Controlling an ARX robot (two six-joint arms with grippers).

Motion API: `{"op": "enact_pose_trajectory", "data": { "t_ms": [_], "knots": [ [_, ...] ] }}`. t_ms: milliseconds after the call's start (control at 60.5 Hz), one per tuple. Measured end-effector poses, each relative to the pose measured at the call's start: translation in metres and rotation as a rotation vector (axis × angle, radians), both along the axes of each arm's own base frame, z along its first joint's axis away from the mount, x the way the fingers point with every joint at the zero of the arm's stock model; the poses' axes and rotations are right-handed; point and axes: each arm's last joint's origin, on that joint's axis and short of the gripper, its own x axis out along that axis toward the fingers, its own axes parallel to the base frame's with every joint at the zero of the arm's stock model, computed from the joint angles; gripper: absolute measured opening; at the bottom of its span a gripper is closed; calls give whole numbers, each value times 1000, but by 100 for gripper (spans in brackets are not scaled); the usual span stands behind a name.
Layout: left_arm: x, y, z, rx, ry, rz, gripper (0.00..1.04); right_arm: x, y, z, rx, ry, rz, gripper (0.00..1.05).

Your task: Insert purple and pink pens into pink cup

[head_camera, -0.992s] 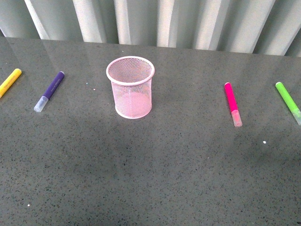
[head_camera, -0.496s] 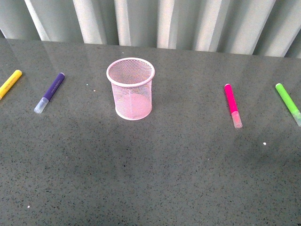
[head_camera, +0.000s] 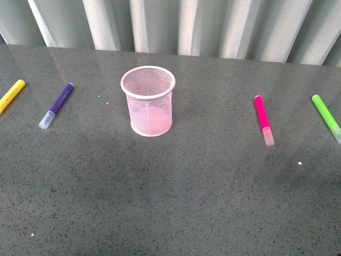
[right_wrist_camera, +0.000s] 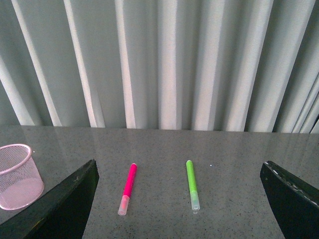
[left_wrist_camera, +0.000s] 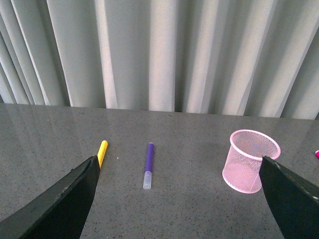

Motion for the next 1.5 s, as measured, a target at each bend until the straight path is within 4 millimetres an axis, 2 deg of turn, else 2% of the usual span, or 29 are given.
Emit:
{"op": "enact_pose_trajectory", "data": {
  "t_ms": [83,182,281,413,496,628,860,976,1290,1505],
  "knots": [
    [2,-2,-2,-48,185,86,98,0,0,0,0,0,0,98],
    [12,-4,-2,-92,271,60,98,0,0,0,0,0,0,98],
    [33,-8,14,-103,297,27,98,0,0,0,0,0,0,98],
    [77,-14,30,-102,429,-47,98,0,0,0,0,0,0,98],
    [113,-18,26,-98,590,-73,98,0,0,0,0,0,0,98],
    [153,-20,23,-79,692,-83,98,0,0,0,0,0,0,98],
    [220,-22,22,31,762,-138,98,0,0,0,0,0,0,98],
    [243,-18,20,67,779,-143,98,0,0,0,0,0,0,98],
    [298,-12,-2,141,840,-148,98,0,0,0,0,0,0,98],
    [324,-10,-21,169,869,-130,98,0,0,0,0,0,0,98]
  ]
}}
